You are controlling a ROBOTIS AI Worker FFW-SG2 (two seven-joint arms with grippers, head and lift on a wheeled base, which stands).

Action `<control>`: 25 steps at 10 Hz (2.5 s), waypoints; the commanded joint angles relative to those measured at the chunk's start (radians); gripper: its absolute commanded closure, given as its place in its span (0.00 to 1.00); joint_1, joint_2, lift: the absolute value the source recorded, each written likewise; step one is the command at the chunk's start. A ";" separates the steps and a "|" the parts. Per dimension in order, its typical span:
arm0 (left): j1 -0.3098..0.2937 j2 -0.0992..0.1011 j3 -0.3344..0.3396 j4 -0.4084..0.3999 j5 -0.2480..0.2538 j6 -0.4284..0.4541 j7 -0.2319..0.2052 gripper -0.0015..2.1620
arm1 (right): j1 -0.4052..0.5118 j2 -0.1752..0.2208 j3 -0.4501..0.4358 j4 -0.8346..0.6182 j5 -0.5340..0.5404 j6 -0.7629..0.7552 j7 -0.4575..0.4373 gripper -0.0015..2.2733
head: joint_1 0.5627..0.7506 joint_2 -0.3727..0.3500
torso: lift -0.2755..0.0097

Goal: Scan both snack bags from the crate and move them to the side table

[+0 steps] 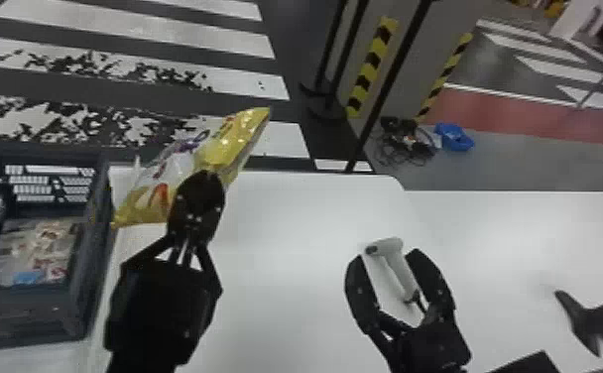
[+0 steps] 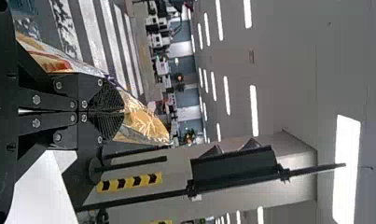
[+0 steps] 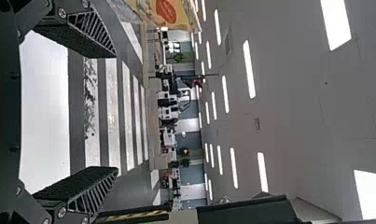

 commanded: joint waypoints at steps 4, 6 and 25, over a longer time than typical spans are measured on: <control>-0.065 -0.010 -0.080 0.176 -0.002 -0.023 -0.033 0.97 | 0.000 0.000 0.001 0.001 0.000 -0.002 -0.003 0.06 | 0.70 0.03 | 0.63; -0.086 -0.014 -0.066 0.281 0.037 -0.066 -0.040 0.97 | 0.001 0.000 0.001 -0.002 0.000 -0.005 -0.006 0.06 | 0.70 0.03 | 0.63; -0.146 -0.083 -0.132 0.499 0.201 -0.259 -0.203 0.02 | -0.002 0.000 -0.001 0.001 0.000 -0.011 -0.009 0.06 | 0.70 0.03 | 0.63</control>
